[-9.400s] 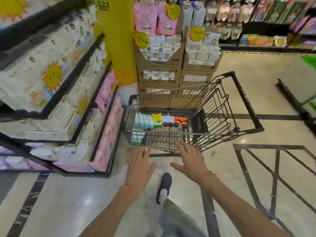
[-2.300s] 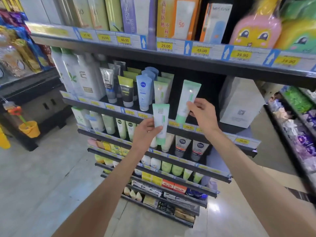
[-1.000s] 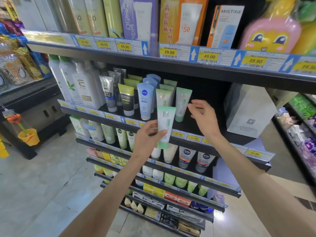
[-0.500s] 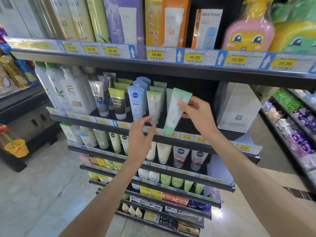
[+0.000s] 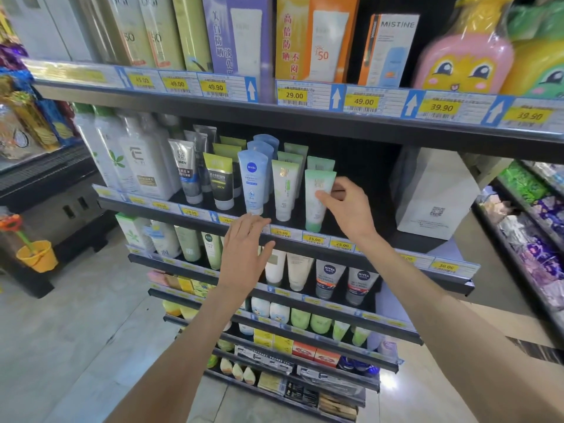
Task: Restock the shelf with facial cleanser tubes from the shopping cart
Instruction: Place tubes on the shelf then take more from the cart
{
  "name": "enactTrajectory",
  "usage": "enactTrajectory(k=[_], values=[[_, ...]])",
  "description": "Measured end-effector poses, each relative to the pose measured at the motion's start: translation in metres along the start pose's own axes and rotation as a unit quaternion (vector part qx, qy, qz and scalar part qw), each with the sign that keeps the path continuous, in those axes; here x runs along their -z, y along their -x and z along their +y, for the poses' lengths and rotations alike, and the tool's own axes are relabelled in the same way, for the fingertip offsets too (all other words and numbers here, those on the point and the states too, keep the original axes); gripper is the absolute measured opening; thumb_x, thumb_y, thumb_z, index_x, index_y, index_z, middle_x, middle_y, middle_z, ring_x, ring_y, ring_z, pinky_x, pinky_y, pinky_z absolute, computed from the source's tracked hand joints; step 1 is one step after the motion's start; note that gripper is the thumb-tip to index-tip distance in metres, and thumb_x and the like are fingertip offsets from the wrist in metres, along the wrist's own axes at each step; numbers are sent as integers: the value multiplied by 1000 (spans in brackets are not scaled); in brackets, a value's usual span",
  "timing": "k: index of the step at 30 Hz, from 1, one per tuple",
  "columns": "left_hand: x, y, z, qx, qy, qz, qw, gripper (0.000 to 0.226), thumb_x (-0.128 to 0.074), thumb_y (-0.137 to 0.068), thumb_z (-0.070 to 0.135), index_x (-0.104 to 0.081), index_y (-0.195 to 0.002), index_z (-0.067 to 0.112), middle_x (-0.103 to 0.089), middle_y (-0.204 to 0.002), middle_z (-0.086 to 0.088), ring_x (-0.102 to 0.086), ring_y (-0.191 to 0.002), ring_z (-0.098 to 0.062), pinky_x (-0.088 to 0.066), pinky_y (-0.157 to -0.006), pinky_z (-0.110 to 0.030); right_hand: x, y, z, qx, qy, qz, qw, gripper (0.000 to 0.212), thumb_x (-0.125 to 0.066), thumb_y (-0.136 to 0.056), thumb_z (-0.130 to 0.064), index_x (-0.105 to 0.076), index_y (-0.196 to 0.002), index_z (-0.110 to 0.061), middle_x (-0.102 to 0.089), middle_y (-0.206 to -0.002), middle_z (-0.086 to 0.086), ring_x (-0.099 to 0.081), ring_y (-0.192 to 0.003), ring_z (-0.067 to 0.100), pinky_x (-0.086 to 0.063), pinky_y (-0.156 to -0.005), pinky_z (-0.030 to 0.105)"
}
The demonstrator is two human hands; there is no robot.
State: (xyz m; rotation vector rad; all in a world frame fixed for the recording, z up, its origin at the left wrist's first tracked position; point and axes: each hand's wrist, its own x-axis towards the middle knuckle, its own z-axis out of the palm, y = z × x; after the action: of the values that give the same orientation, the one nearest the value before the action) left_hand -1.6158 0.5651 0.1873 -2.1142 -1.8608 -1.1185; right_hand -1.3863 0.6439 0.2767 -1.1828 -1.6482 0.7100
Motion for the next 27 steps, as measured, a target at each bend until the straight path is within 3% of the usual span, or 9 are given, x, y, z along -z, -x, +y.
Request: enactTrajectory(k=[5,10,14,20,24,27], values=[[-1,2,0,7,1,-10,1000,49,-65,-98,32,-51,-144,22,-48,-145,3,-35,-145,-19,-36,-118,-42,-8,9,12,-49,19,-19,998,36,-77,-91,-24,-58,-121,-16,-66,-112,-7,-64,-102,4,-52,-80,18],[-2,2,3,8,13,-7,1000,48,-65,-98,29,-51,-143,19,-47,-145,1,-34,-145,-21,-35,-119,-41,-15,10,12,-61,39,-4,997,29,-76,-92,-21,-58,-114,-16,-65,-109,-6,-64,-97,4,-49,-72,15],[-3,2,6,18,17,-6,1000,47,-66,-98,28,-52,-142,18,-46,-145,1,-33,-146,-20,-36,-119,-41,-22,7,12,-56,51,9,997,27,-75,-92,-19,-59,-112,-13,-67,-112,-1,-65,-100,9,-51,-77,18],[-2,4,9,25,9,-14,1000,49,-66,-97,28,-51,-143,16,-45,-145,1,-32,-146,-19,-37,-118,-40,-24,4,13,-64,64,7,996,30,-75,-92,-20,-60,-116,-10,-69,-116,4,-66,-105,15,-57,-90,34],[1,1,10,32,7,-32,999,52,-65,-98,31,-50,-145,16,-45,-149,-2,-30,-148,-21,-35,-120,-41,-20,10,11,-71,84,-7,994,46,-77,-90,-24,-56,-128,-8,-65,-126,7,-65,-114,18,-56,-90,32],[6,0,11,30,-2,-53,998,55,-61,-101,34,-47,-150,15,-43,-155,-3,-25,-152,-22,-33,-121,-45,-9,20,7,-66,127,-1,990,69,-77,-90,-33,-45,-146,-9,-58,-137,8,-58,-125,21,-53,-100,39]])
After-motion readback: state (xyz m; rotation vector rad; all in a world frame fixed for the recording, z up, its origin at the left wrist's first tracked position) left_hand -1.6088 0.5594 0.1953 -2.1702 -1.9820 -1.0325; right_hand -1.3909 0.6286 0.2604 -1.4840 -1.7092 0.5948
